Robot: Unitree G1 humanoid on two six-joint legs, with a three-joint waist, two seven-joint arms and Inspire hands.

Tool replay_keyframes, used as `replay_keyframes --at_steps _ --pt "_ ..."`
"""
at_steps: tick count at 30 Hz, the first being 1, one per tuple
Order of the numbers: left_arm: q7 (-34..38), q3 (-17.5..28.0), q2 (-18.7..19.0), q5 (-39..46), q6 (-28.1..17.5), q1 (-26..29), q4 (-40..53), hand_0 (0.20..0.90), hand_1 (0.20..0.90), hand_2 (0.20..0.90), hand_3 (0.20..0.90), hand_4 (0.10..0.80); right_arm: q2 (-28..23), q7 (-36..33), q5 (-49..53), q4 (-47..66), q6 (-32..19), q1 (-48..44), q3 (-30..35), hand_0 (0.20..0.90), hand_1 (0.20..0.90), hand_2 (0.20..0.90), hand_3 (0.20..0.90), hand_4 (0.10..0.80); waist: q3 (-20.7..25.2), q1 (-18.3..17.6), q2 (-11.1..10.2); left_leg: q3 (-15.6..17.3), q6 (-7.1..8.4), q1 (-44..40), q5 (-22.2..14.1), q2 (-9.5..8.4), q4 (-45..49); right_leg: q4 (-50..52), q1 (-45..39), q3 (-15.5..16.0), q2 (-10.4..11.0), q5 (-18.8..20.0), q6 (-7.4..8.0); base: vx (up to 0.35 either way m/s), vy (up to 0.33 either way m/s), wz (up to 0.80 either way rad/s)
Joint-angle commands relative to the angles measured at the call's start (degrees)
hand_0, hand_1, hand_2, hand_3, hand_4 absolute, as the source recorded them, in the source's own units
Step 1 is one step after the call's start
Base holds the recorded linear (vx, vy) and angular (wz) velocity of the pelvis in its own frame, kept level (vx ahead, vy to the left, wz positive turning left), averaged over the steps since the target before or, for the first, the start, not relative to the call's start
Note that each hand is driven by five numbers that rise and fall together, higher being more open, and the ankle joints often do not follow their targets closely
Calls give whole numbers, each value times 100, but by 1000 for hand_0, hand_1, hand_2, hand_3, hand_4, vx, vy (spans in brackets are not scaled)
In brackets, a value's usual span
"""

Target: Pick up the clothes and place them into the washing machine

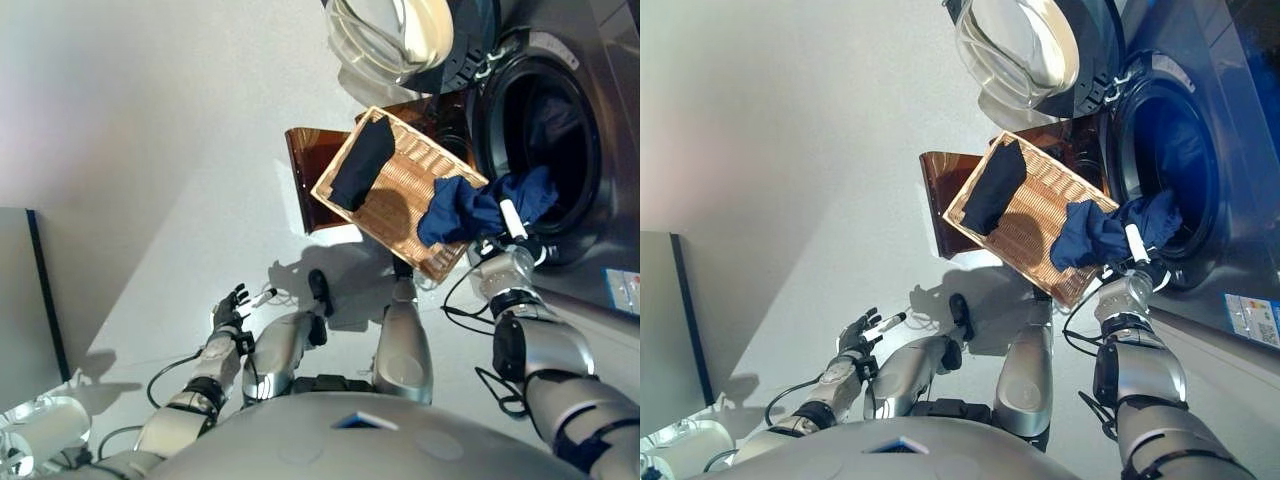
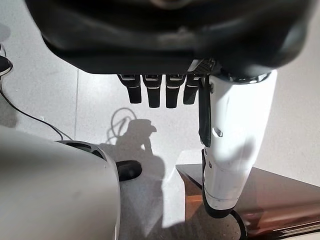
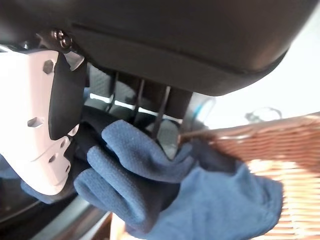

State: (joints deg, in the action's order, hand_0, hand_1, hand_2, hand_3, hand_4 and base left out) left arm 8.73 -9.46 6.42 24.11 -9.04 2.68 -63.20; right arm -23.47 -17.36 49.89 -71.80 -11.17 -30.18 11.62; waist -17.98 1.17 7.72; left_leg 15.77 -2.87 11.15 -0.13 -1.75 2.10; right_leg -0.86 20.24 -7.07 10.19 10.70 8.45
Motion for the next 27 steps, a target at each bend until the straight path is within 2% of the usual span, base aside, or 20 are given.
replay_keyframes --at_steps 1,8,11,14,19,27 --pt "140 133 472 -138 -115 -115 -136 900 900 900 900 800 -537 0 -425 156 -188 -345 -266 200 200 200 200 300 313 229 195 -347 752 614 139 364 518 734 -116 302 32 -718 95 -42 15 -1" --pt "39 -35 469 -104 -152 -202 111 900 900 900 900 800 -1237 -80 -946 71 70 -949 -504 200 200 200 200 300 240 319 529 -345 795 664 365 350 257 816 79 294 -9 -770 61 -44 -3 -5" --pt "-52 -206 414 -48 -162 -208 218 900 900 900 900 800 -1653 -107 -1117 -87 155 -1279 -653 200 200 200 200 300 209 360 657 -399 884 718 598 389 2 882 211 392 -58 -826 14 -40 -79 -6" --pt "-92 -295 367 -40 -165 -194 249 900 900 900 900 800 -1731 -104 -1117 -110 144 -1304 -666 200 200 200 200 300 202 322 662 -453 919 725 692 399 -89 910 237 446 -75 -851 -15 14 -50 6" --pt "-124 -455 325 -55 -161 -223 317 900 900 900 900 800 -1923 -62 -1244 -342 223 -1563 -863 200 200 200 200 300 229 317 690 -464 895 769 702 369 -164 942 363 425 -108 -846 -26 14 -17 8" --pt "-153 -729 338 104 -240 -182 666 900 900 900 900 800 -2389 -235 -1132 -664 281 -2335 -986 200 200 200 200 300 113 385 1011 -419 913 1010 776 272 -200 1086 761 340 -16 -817 0 -21 13 3"
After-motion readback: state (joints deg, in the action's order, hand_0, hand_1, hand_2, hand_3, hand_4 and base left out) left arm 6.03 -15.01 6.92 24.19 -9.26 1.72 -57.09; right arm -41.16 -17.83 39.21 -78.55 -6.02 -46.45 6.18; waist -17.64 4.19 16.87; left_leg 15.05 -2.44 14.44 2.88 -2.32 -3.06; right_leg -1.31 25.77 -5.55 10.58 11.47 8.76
